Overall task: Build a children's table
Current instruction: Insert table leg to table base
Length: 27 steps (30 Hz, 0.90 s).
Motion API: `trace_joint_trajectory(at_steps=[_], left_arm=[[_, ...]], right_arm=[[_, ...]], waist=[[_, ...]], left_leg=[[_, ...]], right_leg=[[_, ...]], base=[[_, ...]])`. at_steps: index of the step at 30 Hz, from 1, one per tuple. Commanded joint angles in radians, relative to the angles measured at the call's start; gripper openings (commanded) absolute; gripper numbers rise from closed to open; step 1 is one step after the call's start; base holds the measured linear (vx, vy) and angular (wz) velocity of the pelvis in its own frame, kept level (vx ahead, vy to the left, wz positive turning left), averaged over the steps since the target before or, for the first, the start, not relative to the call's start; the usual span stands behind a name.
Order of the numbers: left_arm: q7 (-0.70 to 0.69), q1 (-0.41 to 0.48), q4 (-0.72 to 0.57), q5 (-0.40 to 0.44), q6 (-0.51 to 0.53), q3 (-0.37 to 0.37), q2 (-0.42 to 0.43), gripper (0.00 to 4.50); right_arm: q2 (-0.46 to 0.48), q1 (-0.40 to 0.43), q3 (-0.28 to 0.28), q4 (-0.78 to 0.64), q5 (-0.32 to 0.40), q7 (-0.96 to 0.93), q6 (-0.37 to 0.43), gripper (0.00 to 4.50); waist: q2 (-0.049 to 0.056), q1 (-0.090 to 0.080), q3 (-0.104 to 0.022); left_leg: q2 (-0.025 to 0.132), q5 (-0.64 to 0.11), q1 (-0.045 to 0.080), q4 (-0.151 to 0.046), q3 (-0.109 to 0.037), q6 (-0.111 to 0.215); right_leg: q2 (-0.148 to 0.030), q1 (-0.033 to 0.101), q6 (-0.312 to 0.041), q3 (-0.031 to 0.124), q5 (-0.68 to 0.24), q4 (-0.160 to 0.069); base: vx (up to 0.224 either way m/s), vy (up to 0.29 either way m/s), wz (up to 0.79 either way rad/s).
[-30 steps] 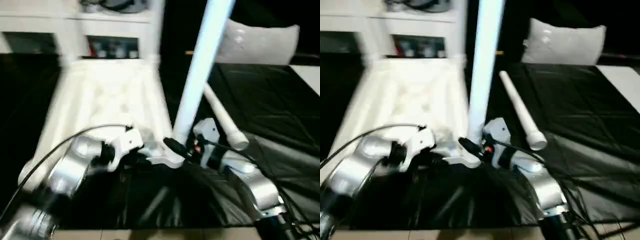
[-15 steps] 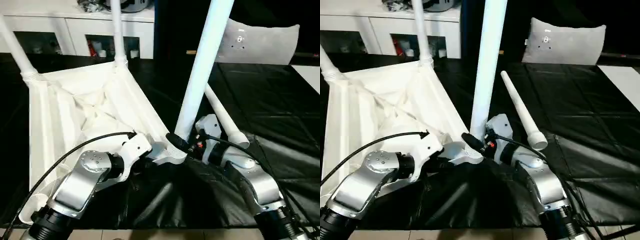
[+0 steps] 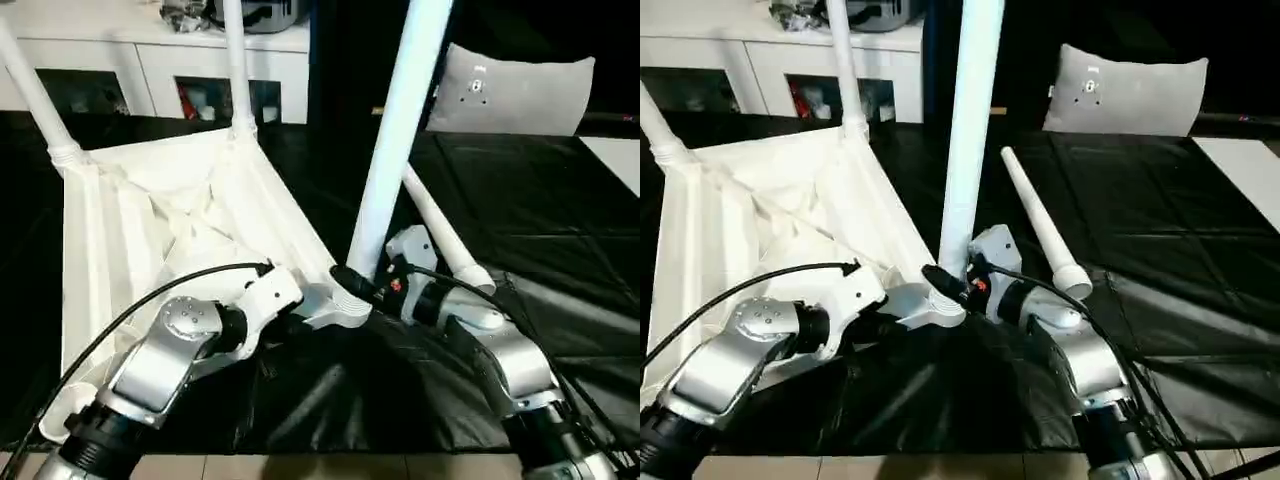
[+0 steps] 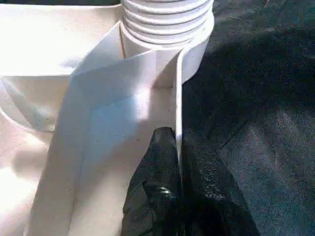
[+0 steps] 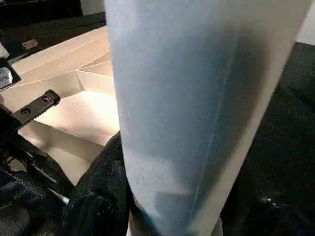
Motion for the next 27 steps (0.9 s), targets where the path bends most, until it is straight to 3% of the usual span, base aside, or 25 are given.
trace_joint_trajectory(at_steps=[1, 6, 11, 12, 16, 19, 20, 22, 23, 26, 27], left_arm=[[-0.047, -0.031, -0.046, -0.063, -0.070, 0.019, -0.010, 0.00], [-0.064, -0.051, -0.011, -0.066, -0.091, 0.018, -0.005, 0.00], [-0.081, -0.067, 0.015, -0.069, -0.110, 0.019, 0.009, 0.00], [-0.085, -0.070, 0.021, -0.069, -0.115, 0.019, 0.012, 0.00], [-0.113, -0.083, 0.061, -0.059, -0.148, 0.014, 0.029, 0.00], [-0.131, -0.094, 0.081, -0.058, -0.164, 0.010, 0.035, 0.00], [-0.140, -0.099, 0.090, -0.057, -0.172, 0.007, 0.039, 0.00], [-0.173, -0.116, 0.122, -0.052, -0.201, -0.011, 0.055, 0.00], [-0.185, -0.121, 0.133, -0.050, -0.211, -0.016, 0.060, 0.00], [-0.205, -0.130, 0.154, -0.046, -0.235, -0.026, 0.067, 0.00], [-0.213, -0.134, 0.161, -0.045, -0.242, -0.029, 0.069, 0.00]], right_arm=[[-0.012, 0.049, 0.022, 0.161, -0.048, -0.022, 0.095, 2.46], [-0.007, 0.039, 0.021, 0.182, -0.050, -0.021, 0.072, 2.95], [-0.011, 0.050, 0.009, 0.166, -0.043, -0.014, 0.058, 3.34], [-0.016, 0.059, 0.004, 0.152, -0.034, -0.003, 0.058, 3.59], [-0.046, 0.111, -0.017, 0.078, -0.010, 0.032, 0.028, 3.86], [-0.053, 0.131, -0.044, 0.063, -0.013, 0.017, -0.034, 4.07], [-0.055, 0.137, -0.056, 0.055, -0.007, 0.020, -0.049, 4.31], [-0.089, 0.167, -0.068, 0.012, 0.002, 0.068, -0.103, 4.44], [-0.106, 0.177, -0.068, -0.003, 0.005, 0.090, -0.112, 4.47], [-0.137, 0.190, -0.073, -0.023, 0.024, 0.142, -0.108, 4.47], [-0.149, 0.193, -0.075, -0.029, 0.032, 0.161, -0.109, 4.47]], waist=[[0.008, 0.007, -0.035], [0.010, 0.010, -0.040], [0.013, 0.015, -0.042], [0.013, 0.018, -0.043], [0.017, 0.029, -0.048], [0.019, 0.037, -0.055], [0.018, 0.037, -0.055], [0.028, 0.039, -0.053], [0.023, 0.044, -0.052], [0.033, 0.048, -0.050], [0.030, 0.049, -0.051]], left_leg=[[0.062, -0.282, 0.008, -0.072, -0.031, -0.021], [0.059, -0.205, 0.004, -0.066, -0.026, 0.005], [0.059, -0.208, 0.005, -0.064, -0.025, 0.005], [0.059, -0.198, 0.003, -0.063, -0.025, 0.006], [0.058, -0.146, 0.005, -0.056, -0.022, 0.027], [0.057, -0.078, -0.002, -0.048, -0.022, 0.051], [0.057, -0.074, -0.004, -0.046, -0.022, 0.054], [0.057, -0.094, -0.004, -0.047, -0.022, 0.056], [0.058, -0.121, 0.000, -0.046, -0.021, 0.054], [0.057, -0.140, -0.002, -0.047, -0.023, 0.054], [0.058, -0.136, -0.004, -0.047, -0.023, 0.054]], right_leg=[[-0.087, 0.005, -0.177, 0.054, -0.249, -0.093], [-0.084, 0.012, -0.209, 0.050, -0.099, -0.080], [-0.085, 0.014, -0.217, 0.050, -0.106, -0.082], [-0.085, 0.017, -0.216, 0.050, -0.090, -0.079], [-0.083, 0.018, -0.220, 0.049, -0.012, -0.073], [-0.082, 0.020, -0.229, 0.046, 0.129, -0.057], [-0.083, 0.021, -0.231, 0.046, 0.140, -0.055], [-0.083, 0.019, -0.237, 0.045, 0.128, -0.057], [-0.083, 0.019, -0.231, 0.045, 0.090, -0.063], [-0.082, 0.019, -0.228, 0.044, 0.057, -0.064], [-0.083, 0.021, -0.235, 0.044, 0.062, -0.063]], base=[[0.000, 0.000, 0.00], [0.000, 0.000, 0.00], [0.000, 0.000, 0.00], [0.000, 0.000, 0.00], [0.000, 0.000, 0.00], [0.000, 0.000, 0.00], [0.000, 0.000, 0.00], [0.000, 0.000, 0.00], [0.000, 0.000, 0.00], [0.000, 0.000, 0.00], [0.000, 0.000, 0.00]])
